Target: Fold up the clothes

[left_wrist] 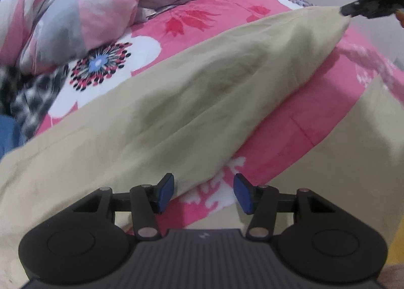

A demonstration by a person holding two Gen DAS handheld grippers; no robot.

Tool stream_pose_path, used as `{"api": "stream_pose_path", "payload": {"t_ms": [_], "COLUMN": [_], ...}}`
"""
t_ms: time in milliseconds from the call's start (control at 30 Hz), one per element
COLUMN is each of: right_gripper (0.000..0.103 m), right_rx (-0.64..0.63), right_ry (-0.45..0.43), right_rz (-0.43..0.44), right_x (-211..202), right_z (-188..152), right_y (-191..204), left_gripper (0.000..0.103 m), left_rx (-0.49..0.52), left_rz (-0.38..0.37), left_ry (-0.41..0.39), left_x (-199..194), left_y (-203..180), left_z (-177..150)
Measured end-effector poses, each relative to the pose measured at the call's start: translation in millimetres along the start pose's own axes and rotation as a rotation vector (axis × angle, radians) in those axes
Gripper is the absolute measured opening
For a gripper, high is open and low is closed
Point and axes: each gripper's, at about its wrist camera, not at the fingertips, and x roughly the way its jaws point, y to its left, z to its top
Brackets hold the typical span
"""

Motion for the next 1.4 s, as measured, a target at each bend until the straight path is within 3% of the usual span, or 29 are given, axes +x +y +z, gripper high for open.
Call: {"api": "stream_pose_path", "payload": {"t_ms": [100,267,467,533,633,800,933,1067,1167,1300,1367,1400], "right_gripper": [0.008,0.008,0.018,0.018,0.020,0.020,0.020,0.020,0.020,0.019,0.012,0.002], "right_rx": [0.001,0.078,0.097,0.011,-0.105,-0.341,-0.426,-0.590,-0.687,-0.780,-0.831,-0.847], "right_ry": [0.092,0.295,0.191,0.165,0.107,0.105,0.213,0.293,0.314,0.286,0.306,0.301], "right_rz": [-0.085,-0.333,-0.497,-0.604,-0.575,-0.286,-0.038,0.103,0.107,0.072,-0.026,-0.051], "right_x": [-3.0,51.4,23.7,9.3,-1.2,51.6,134.1,205.2,258.3,314.0,341.7,349.9], "right_z": [3.8,-15.8,-21.8,-23.3,-24.7,-28.2,-37.1,-60.6,-76.6,-84.5,-88.4,-85.0], "right_y": [-3.4,-31.8,-13.4,2.5,38.2,120.6,193.8,272.1,313.1,336.4,333.0,332.4], "left_gripper": [0.056,0.056,0.056,0.056,0.056,0.056,0.056,0.056,0.056,0.056,0.057,0.057], "left_rx": [-0.046,-0.092,-0.177,-0.222,-0.291,-0.465,-0.600,-0.568,-0.475,-0.425,-0.467,-0.477], "left_rz": [-0.041,-0.059,0.016,0.075,0.179,0.327,0.334,0.303,0.270,0.223,0.197,0.188], "left_ry": [0.030,0.079,0.117,0.132,0.171,0.205,0.105,0.008,-0.015,0.070,0.050,0.038], "left_x": [-6.1,-28.4,-89.5,-113.1,-135.7,-141.2,-129.1,-101.0,-71.0,-31.5,-28.1,-29.7], "left_y": [13.1,36.0,75.8,91.4,113.8,146.5,162.5,161.0,155.6,153.2,155.7,156.3], "left_z": [-1.0,-5.0,-21.4,-28.1,-39.2,-63.6,-71.6,-70.3,-71.2,-89.3,-101.5,-105.0]}}
